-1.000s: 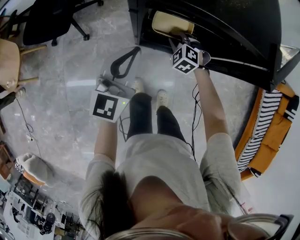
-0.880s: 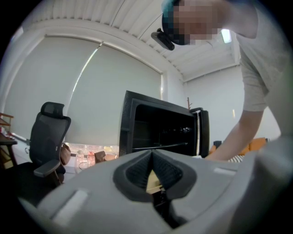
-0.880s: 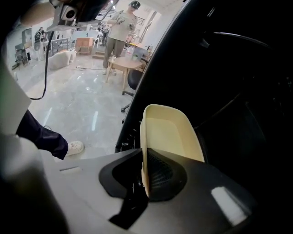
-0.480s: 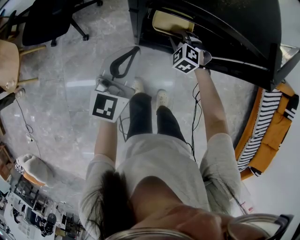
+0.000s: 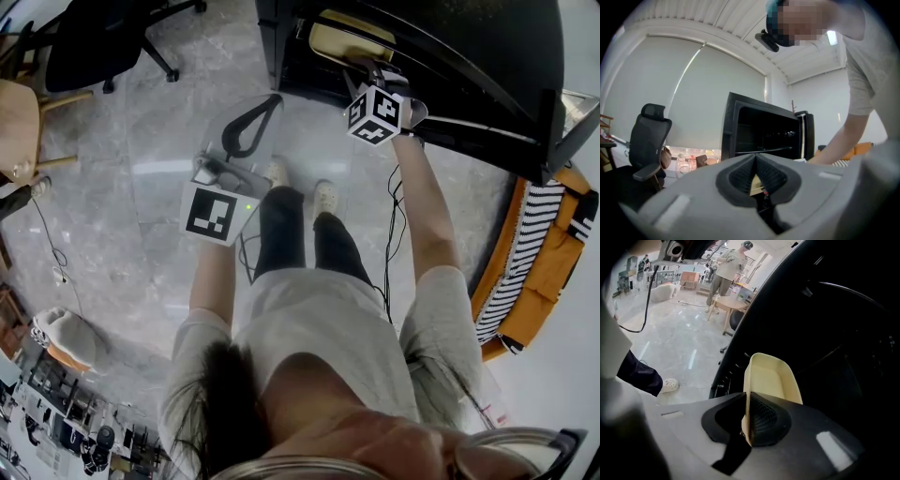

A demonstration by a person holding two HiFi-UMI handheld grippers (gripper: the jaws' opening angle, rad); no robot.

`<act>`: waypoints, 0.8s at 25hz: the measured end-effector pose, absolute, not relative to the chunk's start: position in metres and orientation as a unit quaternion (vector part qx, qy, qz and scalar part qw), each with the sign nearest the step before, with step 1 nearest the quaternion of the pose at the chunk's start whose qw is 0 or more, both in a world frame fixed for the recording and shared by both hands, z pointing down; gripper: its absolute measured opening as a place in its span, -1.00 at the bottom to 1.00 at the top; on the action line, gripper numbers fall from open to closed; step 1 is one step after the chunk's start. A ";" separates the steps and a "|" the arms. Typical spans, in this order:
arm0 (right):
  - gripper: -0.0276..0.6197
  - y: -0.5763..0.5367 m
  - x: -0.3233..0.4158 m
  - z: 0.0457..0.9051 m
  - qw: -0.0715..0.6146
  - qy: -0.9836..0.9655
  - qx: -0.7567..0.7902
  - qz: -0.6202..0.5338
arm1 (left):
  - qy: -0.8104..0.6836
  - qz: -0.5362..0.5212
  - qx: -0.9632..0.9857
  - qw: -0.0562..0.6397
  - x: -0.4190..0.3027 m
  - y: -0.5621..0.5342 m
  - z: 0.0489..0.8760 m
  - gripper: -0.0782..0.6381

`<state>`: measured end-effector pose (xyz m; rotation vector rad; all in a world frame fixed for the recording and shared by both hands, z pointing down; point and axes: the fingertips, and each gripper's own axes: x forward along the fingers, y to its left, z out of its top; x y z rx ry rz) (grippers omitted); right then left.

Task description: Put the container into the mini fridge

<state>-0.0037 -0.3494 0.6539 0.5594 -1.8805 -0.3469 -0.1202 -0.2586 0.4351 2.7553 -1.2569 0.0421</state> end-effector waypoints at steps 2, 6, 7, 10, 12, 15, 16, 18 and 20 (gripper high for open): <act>-0.85 -0.355 -0.004 0.654 0.546 -0.790 0.236 -0.151 | -0.415 0.015 0.908 0.057 -0.121 -0.259 0.436 -0.78; -0.85 -0.369 -0.003 0.652 0.550 -0.783 0.243 -0.161 | -0.417 0.015 0.907 0.058 -0.121 -0.261 0.436 -0.78; -0.85 -0.372 -0.002 0.653 0.550 -0.782 0.245 -0.162 | -0.417 0.015 0.907 0.058 -0.121 -0.261 0.436 -0.78; -0.85 -0.379 -0.003 0.653 0.553 -0.777 0.249 -0.169 | -0.419 0.017 0.906 0.060 -0.123 -0.261 0.439 -0.78; -0.85 -0.384 -0.003 0.653 0.555 -0.773 0.253 -0.175 | -0.420 0.018 0.905 0.061 -0.126 -0.262 0.440 -0.78; -0.85 -0.390 -0.002 0.654 0.560 -0.768 0.256 -0.177 | -0.422 0.018 0.904 0.062 -0.128 -0.263 0.440 -0.78; -0.85 -0.390 -0.001 0.654 0.560 -0.768 0.256 -0.176 | -0.422 0.018 0.904 0.062 -0.128 -0.263 0.440 -0.78; -0.85 -0.391 -0.001 0.656 0.561 -0.768 0.256 -0.174 | -0.423 0.019 0.904 0.062 -0.130 -0.263 0.441 -0.78; -0.84 -0.390 -0.001 0.657 0.562 -0.767 0.256 -0.174 | -0.424 0.021 0.903 0.062 -0.131 -0.262 0.442 -0.78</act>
